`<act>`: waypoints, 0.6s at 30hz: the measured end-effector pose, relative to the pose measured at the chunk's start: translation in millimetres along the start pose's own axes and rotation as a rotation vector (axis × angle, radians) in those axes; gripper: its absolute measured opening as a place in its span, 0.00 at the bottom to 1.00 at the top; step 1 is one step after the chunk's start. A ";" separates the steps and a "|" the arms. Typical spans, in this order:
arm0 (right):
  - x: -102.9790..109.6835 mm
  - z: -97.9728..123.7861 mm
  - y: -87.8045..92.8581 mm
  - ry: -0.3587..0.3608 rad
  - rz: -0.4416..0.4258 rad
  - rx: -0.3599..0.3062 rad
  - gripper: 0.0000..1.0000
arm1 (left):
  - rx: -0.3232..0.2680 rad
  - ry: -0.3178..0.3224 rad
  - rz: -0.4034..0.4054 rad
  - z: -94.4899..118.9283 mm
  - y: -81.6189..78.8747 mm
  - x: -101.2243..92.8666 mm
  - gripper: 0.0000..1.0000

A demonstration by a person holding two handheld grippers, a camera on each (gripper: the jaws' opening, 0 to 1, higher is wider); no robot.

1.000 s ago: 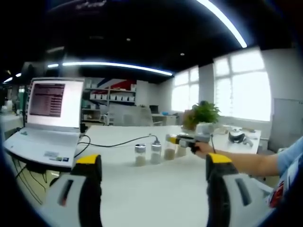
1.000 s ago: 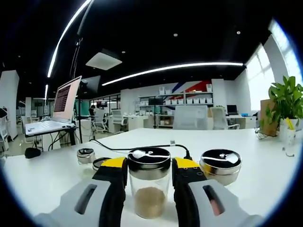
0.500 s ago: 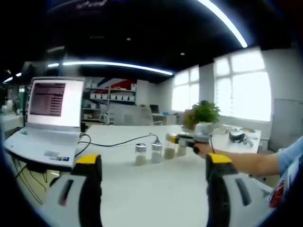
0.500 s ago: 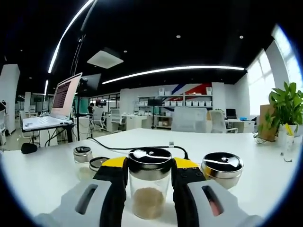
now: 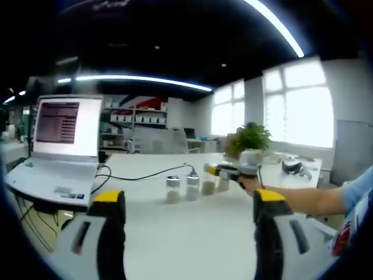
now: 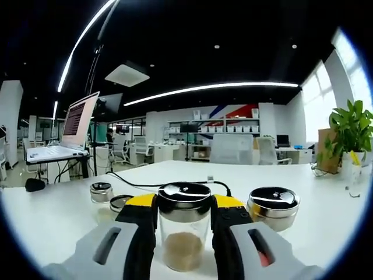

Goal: Rotate the seasoning bottle until the label or dispensing opening points toward the visible target arrow and the bottle remains upright within the marked orientation range

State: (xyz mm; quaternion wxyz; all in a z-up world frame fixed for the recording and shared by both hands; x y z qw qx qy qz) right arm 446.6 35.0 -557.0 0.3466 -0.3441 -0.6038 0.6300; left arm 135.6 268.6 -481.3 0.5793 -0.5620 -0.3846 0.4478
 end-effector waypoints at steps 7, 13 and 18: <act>-2.7 0.1 0.4 0.008 -0.015 -0.013 0.34 | -0.025 0.029 -0.005 -0.4 -2.6 -4.9 0.92; -1.6 2.3 0.1 -0.010 -0.020 -0.022 0.34 | -0.031 0.042 -0.006 -1.2 -3.2 -8.2 0.91; 0.1 5.7 -1.1 -0.023 0.005 -0.019 0.33 | -0.027 0.040 -0.002 -1.7 -2.0 -6.9 0.91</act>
Point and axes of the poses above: the point that each gripper's makers call its tool centre point, and the gripper's own axes: z roughly backward along the fingers, x roughly to its left, y roughly out of its underside, the point moved 5 cm from there along z, roughly backward along the fingers, and after that the axes turned 2 degrees about x, right-handed, at the moved point
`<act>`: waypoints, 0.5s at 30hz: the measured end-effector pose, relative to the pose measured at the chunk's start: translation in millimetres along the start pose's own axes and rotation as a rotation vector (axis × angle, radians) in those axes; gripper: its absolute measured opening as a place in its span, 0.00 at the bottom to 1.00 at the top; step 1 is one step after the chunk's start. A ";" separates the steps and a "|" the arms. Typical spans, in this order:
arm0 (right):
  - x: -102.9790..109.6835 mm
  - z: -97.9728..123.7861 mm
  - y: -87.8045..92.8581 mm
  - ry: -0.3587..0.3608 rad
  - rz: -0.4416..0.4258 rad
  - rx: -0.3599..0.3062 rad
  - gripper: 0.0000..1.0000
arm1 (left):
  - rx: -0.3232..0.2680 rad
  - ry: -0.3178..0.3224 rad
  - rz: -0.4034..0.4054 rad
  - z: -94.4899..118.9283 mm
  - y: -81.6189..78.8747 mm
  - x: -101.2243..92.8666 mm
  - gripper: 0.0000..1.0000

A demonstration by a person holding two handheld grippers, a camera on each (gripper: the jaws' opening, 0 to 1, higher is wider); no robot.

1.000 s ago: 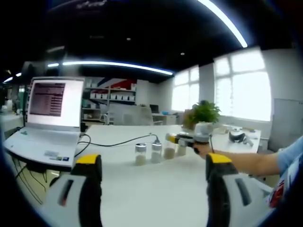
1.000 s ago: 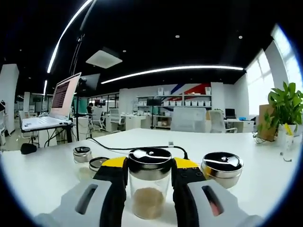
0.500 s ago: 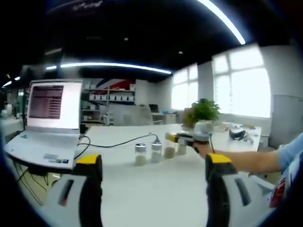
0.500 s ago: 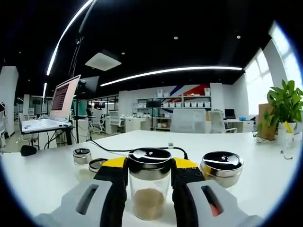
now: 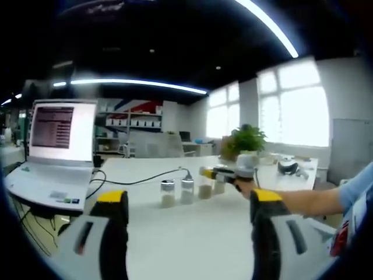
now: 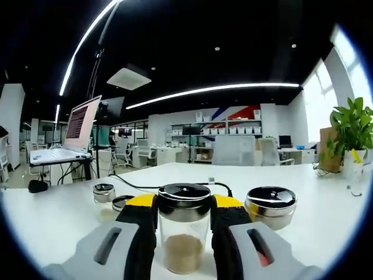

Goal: Rotate the seasoning bottle until the label or dispensing opening points toward the visible target arrow and the bottle remains upright within the marked orientation range

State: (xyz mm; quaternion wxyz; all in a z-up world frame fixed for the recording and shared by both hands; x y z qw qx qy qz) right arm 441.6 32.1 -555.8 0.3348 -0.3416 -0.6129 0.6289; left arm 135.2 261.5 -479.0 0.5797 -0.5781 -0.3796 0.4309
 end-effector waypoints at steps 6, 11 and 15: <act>2.5 11.8 -5.3 -0.029 0.015 -0.003 0.33 | 0.002 -0.007 0.005 0.0 0.3 3.2 0.91; 10.3 22.9 -11.5 -0.069 0.023 -0.020 0.33 | 0.005 -0.005 0.007 -0.8 0.5 4.4 0.91; 20.8 35.2 -15.1 -0.102 0.074 -0.035 0.33 | 0.006 -0.005 0.008 -0.4 -0.3 5.3 0.91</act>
Point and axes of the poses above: the point that each gripper's makers call its tool centre point, and the gripper's own axes: z roughly backward along the fingers, x roughly to its left, y roughly out of its underside, the point moved 5 cm from there along z, roughly backward along the fingers, and after that the axes turned 2 degrees about x, right-handed, at the moved point
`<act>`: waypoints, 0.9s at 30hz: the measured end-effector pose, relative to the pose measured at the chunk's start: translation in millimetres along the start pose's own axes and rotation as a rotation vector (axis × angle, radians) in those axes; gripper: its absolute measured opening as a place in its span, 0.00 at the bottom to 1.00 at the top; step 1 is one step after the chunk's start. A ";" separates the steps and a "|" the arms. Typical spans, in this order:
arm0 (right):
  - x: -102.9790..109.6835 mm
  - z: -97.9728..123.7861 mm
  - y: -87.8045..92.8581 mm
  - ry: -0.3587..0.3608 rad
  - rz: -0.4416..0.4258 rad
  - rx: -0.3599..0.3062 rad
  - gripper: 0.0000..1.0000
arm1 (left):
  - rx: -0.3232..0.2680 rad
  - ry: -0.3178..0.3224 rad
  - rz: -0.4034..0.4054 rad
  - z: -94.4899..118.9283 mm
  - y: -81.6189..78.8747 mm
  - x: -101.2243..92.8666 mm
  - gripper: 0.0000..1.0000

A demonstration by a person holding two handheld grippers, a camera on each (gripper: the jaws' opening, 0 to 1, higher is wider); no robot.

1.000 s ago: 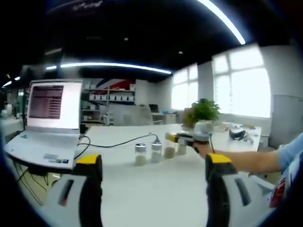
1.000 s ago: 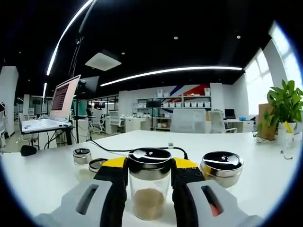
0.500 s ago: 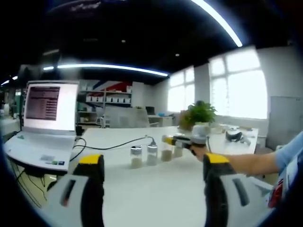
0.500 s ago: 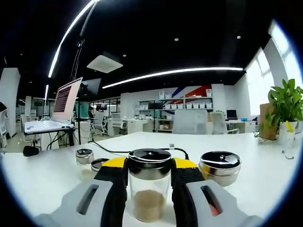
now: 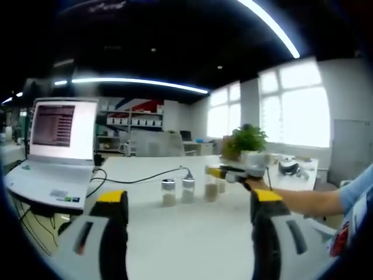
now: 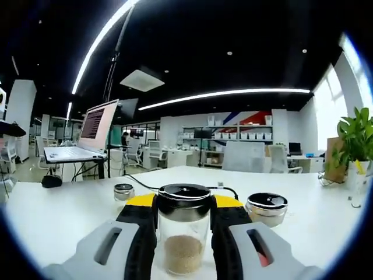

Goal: Rotate the seasoning bottle until the label or dispensing opening points toward the visible target arrow and the bottle remains upright within the marked orientation range

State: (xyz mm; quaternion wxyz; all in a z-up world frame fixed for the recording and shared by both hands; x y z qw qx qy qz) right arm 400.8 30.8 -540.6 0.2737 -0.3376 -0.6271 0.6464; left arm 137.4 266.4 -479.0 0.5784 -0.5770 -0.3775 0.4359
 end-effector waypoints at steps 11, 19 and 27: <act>23.3 38.8 -16.1 -0.072 -0.021 -0.031 0.33 | 0.006 0.000 -0.007 1.6 0.2 -1.4 0.91; 39.0 68.4 -22.8 -0.113 -0.064 -0.039 0.33 | 0.014 0.002 -0.001 2.6 1.8 -2.0 0.91; 54.8 99.3 -21.1 -0.147 -0.038 -0.054 0.33 | 0.013 -0.003 -0.001 3.4 1.7 -3.1 0.91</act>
Point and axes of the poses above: the point that each gripper's makers call its tool centre point, and the gripper's own axes: z roughly backward along the fingers, x roughly to its left, y roughly out of its underside, the point moved 5 cm from there along z, roughly backward along the fingers, and after that the axes turned 2 degrees about x, right-handed, at the moved point
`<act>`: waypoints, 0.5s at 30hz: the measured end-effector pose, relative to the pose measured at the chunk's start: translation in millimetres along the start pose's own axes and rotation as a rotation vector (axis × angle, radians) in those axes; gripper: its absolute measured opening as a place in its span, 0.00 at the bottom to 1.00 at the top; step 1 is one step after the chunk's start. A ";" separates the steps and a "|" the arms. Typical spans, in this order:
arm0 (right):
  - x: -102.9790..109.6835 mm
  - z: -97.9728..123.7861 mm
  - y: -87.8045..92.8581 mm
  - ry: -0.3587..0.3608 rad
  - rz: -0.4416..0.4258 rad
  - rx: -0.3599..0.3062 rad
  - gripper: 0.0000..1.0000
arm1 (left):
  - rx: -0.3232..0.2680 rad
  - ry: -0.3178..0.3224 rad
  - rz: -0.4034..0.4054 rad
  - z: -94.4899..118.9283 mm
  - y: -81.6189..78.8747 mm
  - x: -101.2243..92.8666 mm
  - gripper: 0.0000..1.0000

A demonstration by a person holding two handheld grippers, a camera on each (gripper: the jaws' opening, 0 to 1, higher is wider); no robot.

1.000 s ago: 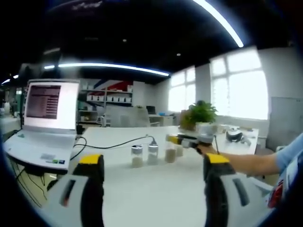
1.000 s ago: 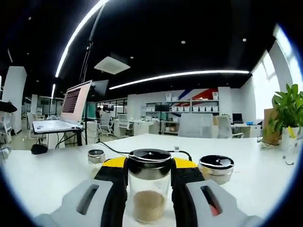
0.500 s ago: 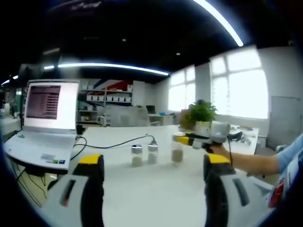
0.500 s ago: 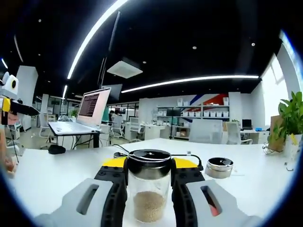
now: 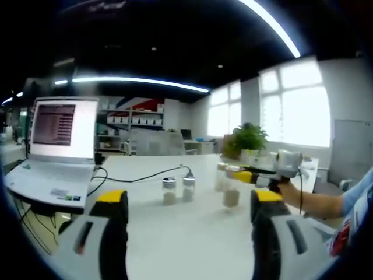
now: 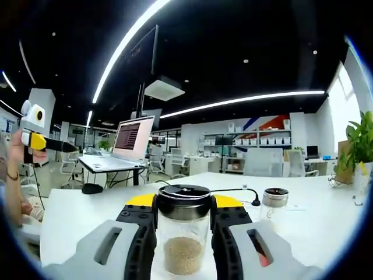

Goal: Rotate the seasoning bottle until the label or dispensing opening points toward the visible target arrow and the bottle remains upright within the marked orientation range

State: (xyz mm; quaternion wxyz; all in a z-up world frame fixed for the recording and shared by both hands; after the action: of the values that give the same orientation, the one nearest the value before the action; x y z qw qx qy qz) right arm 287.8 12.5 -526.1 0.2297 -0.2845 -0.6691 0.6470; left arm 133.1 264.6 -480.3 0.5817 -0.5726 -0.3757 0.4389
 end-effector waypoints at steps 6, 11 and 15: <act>11.0 15.5 2.9 -0.026 -0.018 -0.009 0.33 | 0.011 0.007 -0.001 -2.0 1.8 -2.6 0.91; 14.5 18.6 6.9 -0.030 -0.034 -0.005 0.33 | 0.008 0.013 -0.002 -2.3 1.4 -4.2 0.91; 19.3 20.0 11.5 -0.037 -0.049 -0.006 0.33 | 0.012 0.009 -0.001 -2.2 1.7 -2.6 0.91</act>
State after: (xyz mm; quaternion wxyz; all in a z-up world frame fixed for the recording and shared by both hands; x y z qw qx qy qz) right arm 261.1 11.0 -539.9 0.2323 -0.2569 -0.6817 0.6444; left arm 134.1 261.3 -482.0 0.5870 -0.5708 -0.3709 0.4382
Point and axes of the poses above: the point that each gripper's makers call its tool centre point, and the gripper's own axes: z roughly backward along the fingers, x roughly to its left, y roughly out of its underside, the point moved 5 cm from there along z, roughly backward along the fingers, and after that the axes turned 2 degrees about x, right-handed, at the moved point
